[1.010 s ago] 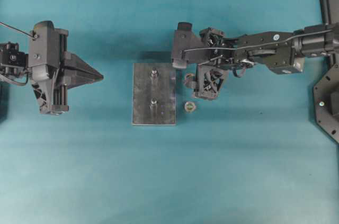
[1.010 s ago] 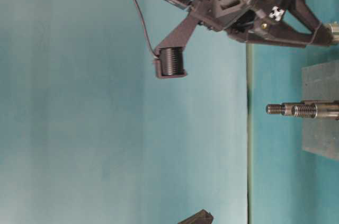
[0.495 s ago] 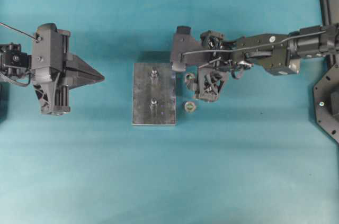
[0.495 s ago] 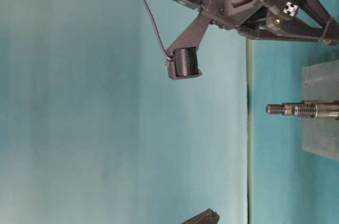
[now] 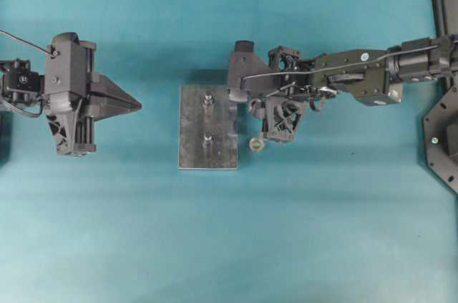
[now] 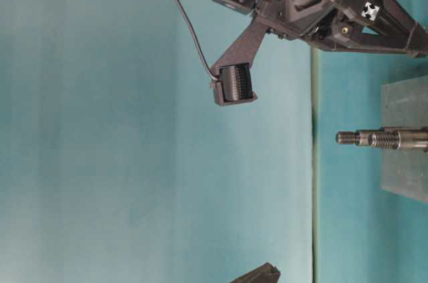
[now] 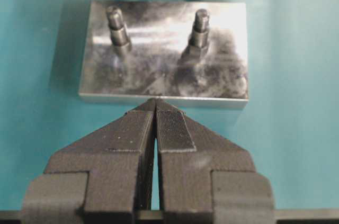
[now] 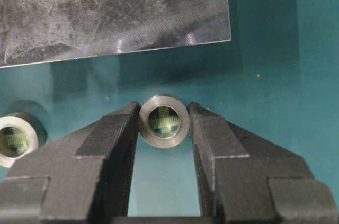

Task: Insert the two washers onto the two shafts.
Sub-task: 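Lower the right gripper, grasp the upper steel washer, and lift it, then carry the washer over the upper shaft and lower it onto the shaft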

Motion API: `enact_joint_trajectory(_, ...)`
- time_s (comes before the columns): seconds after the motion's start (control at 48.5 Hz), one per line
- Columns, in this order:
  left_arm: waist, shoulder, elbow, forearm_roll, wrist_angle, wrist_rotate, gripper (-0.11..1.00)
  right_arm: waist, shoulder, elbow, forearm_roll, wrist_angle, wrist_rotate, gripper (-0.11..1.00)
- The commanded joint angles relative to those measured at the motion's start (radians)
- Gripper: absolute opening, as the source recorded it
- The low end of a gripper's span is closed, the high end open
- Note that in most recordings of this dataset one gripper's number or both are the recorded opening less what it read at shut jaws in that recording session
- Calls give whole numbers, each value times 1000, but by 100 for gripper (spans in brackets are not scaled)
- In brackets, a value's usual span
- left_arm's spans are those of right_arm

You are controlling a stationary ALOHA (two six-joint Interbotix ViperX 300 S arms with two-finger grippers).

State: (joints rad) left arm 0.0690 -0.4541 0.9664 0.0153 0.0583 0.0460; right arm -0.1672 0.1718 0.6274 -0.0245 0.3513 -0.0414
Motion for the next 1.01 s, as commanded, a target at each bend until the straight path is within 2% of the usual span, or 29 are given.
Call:
enact_joint_trajectory(0.0, 3, -2, -25, 3, -11, 2, 0, -2, -11, -5, -2, 17, 2, 33)
enact_joint_trajectory(0.165, 3, 2, -25, 3, -28, 0, 0, -6, -40, -43, -2, 49, 5, 33)
enact_joint_trajectory(0.453, 3, 2, -37, 2, -32, 2, 0, 6, -118, -152, -2, 179, -2, 33)
enact_joint_trajectory(0.989, 3, 2, -43, 3, -32, 2, 0, 34, -94, -336, -2, 202, -8, 33)
